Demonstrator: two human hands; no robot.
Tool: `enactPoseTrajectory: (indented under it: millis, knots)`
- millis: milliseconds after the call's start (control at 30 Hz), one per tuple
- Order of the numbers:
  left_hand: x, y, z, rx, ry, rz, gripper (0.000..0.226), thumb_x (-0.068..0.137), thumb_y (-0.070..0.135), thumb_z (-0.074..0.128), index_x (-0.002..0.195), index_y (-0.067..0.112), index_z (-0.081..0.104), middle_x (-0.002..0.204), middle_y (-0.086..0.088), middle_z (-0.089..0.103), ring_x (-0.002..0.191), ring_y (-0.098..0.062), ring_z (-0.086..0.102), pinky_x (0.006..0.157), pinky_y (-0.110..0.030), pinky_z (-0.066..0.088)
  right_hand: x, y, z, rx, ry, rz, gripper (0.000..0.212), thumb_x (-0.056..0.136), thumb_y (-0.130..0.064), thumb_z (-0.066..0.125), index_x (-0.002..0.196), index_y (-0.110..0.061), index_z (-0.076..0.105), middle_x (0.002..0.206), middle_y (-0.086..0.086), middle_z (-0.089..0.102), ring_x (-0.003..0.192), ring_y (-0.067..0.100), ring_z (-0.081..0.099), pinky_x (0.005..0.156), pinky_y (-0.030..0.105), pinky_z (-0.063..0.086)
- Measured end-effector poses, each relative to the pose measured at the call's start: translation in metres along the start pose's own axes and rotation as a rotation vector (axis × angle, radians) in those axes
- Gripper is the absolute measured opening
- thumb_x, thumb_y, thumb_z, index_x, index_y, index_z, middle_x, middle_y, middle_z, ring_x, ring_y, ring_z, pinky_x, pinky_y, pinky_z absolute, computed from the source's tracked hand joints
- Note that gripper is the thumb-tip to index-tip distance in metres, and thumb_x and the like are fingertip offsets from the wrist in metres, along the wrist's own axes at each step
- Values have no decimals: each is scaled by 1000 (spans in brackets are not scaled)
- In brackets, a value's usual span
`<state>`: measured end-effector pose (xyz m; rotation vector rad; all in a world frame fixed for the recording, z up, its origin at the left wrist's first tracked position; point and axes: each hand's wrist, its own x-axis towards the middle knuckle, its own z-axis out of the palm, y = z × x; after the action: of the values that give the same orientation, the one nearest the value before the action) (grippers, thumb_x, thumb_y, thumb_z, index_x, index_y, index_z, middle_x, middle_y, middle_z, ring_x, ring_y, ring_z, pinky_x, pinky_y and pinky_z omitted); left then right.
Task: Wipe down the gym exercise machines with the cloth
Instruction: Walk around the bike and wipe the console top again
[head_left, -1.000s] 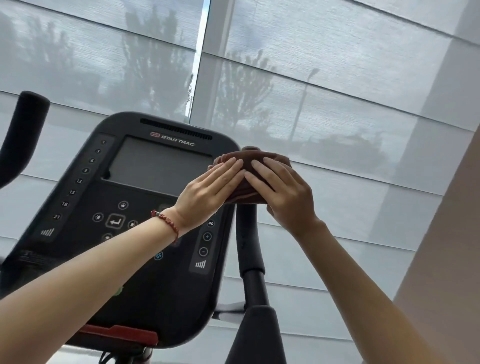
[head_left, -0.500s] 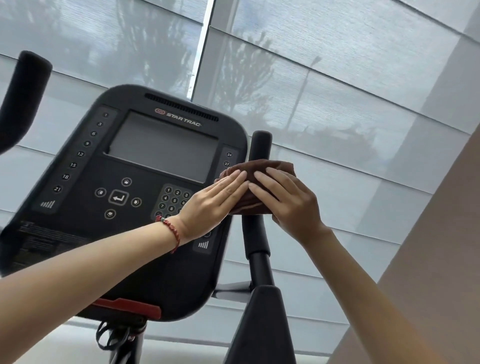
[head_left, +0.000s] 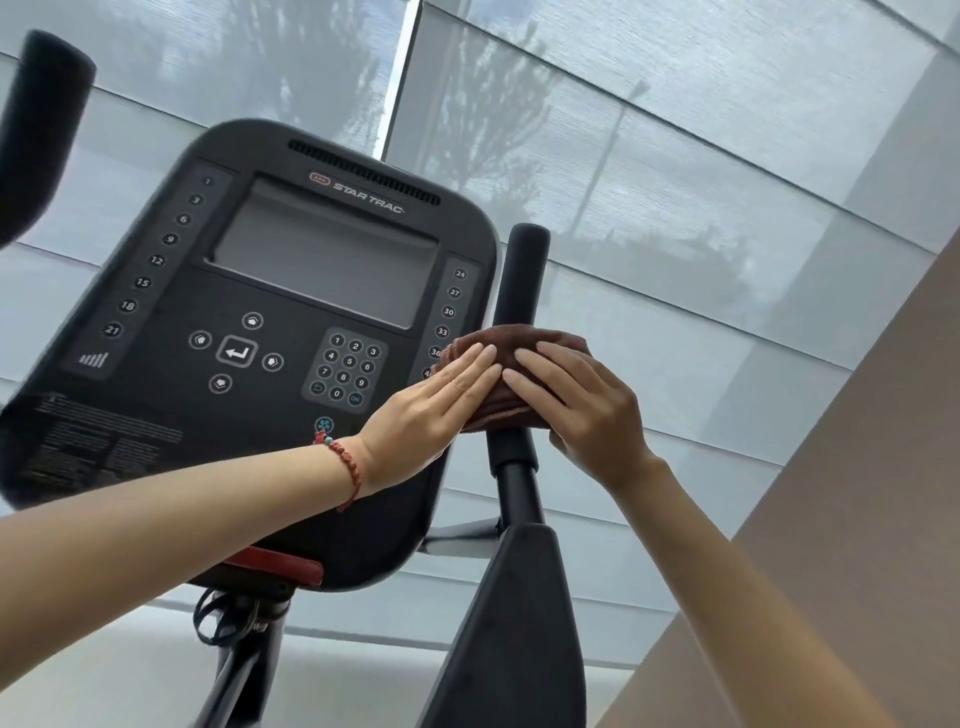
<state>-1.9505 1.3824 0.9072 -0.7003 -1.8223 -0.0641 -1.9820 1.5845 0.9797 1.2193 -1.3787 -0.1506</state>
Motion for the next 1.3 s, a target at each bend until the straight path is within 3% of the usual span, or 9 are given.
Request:
enactPoseTrajectory:
  millis: [133, 267, 467, 800, 1000, 1100, 1300]
  knots:
    - [-2, 9, -4, -38, -14, -27, 47, 90, -10, 32, 136, -7, 31, 140, -27, 40, 132, -35, 40, 103, -44, 42, -7, -4, -4, 23, -22, 34, 41, 74, 18, 58, 103, -6, 75, 106, 12, 71, 97, 30, 68, 89, 37, 53]
    - [-3, 18, -9, -57, -35, -49, 49, 89, -9, 37, 138, -7, 29, 142, -26, 38, 133, -33, 39, 104, -42, 41, -13, -9, -9, 38, -36, 75, 42, 76, 17, 56, 105, -7, 74, 107, 11, 71, 98, 30, 68, 89, 37, 53]
    - [-3, 30, -14, -69, -55, -59, 52, 87, -8, 44, 137, -6, 30, 141, -25, 39, 133, -31, 39, 106, -39, 39, -20, -17, -19, 71, -40, 135, 48, 87, 11, 33, 105, -5, 74, 107, 11, 71, 97, 30, 68, 87, 36, 54]
    - [2, 43, -28, -8, -105, 7, 47, 89, -9, 34, 136, -5, 32, 139, -23, 43, 131, -30, 41, 107, -38, 37, -36, -28, -30, 111, -12, 220, 59, 64, 20, 42, 108, -4, 73, 111, 11, 70, 103, 29, 66, 91, 36, 52]
    - [8, 44, -36, 62, -144, 88, 40, 94, -5, 30, 134, -6, 34, 137, -23, 46, 128, -31, 45, 105, -37, 40, -43, -29, -30, 133, 20, 232, 54, 77, 16, 35, 109, -5, 73, 112, 11, 70, 104, 29, 67, 90, 36, 53]
    - [15, 40, -41, 125, -194, 167, 37, 99, -1, 20, 132, -6, 37, 134, -24, 49, 124, -32, 50, 101, -39, 45, -47, -25, -28, 144, 42, 225, 54, 73, 19, 41, 110, -5, 72, 112, 11, 70, 104, 29, 66, 91, 36, 53]
    - [35, 43, -47, 215, -269, 261, 37, 94, -1, 37, 129, -5, 49, 132, -20, 53, 121, -29, 53, 95, -40, 50, -58, -16, -22, 182, 99, 237, 51, 83, 14, 34, 111, -5, 72, 114, 11, 69, 106, 28, 66, 89, 37, 54]
